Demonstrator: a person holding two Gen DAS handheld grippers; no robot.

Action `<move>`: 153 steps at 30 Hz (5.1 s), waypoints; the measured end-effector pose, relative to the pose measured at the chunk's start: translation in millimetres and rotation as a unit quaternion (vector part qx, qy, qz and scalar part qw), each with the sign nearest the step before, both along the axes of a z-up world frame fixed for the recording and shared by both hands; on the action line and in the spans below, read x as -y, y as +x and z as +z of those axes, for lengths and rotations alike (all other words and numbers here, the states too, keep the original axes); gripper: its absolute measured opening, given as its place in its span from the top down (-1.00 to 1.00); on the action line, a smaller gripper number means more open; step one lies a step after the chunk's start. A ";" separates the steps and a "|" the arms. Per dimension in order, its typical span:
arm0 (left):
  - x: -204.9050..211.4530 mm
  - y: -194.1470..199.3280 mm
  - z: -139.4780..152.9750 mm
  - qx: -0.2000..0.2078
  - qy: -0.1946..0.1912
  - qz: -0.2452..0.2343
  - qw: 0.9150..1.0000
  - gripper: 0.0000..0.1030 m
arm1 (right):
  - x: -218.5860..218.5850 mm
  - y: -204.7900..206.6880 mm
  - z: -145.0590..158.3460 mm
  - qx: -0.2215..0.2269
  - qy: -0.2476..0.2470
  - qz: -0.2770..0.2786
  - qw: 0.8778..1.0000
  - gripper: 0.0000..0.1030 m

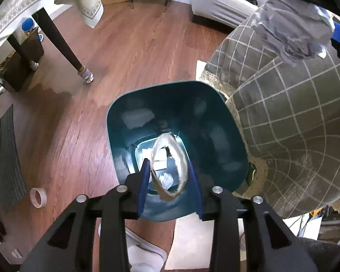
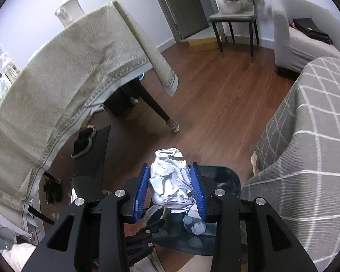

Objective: Collect trash
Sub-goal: 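Carry the tape core and foil to the teal bin and open the left tool, then lower the crumpled foil into the teal bin and open the right tool, then move both open tools back over the table, then grasp the brown cardboard tube with the left tool while the right tool grasps the blue wipes pack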

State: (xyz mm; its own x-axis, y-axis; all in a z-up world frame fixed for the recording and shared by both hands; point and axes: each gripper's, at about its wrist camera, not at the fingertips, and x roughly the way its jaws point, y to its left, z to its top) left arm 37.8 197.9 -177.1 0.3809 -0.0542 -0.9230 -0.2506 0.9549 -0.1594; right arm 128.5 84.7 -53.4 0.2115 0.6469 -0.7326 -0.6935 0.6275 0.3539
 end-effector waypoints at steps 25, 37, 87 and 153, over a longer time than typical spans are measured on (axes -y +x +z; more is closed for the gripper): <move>-65.3 -37.4 88.2 0.118 0.006 0.072 0.990 -0.16 | -43.2 -8.5 -89.2 -0.040 -0.122 0.029 0.991 0.27; -65.4 -42.4 144.4 0.190 0.018 0.071 0.979 0.18 | -41.1 -20.3 -123.0 -0.040 -0.175 0.043 0.983 0.26; 15.9 -1.5 202.7 0.254 0.020 0.033 0.966 0.05 | 60.1 -32.8 44.9 0.149 -0.044 -0.006 0.988 -0.01; 261.2 188.7 144.3 0.166 -0.042 -0.220 0.960 -0.55 | 352.2 110.8 45.9 0.117 -0.088 -0.106 0.984 -0.75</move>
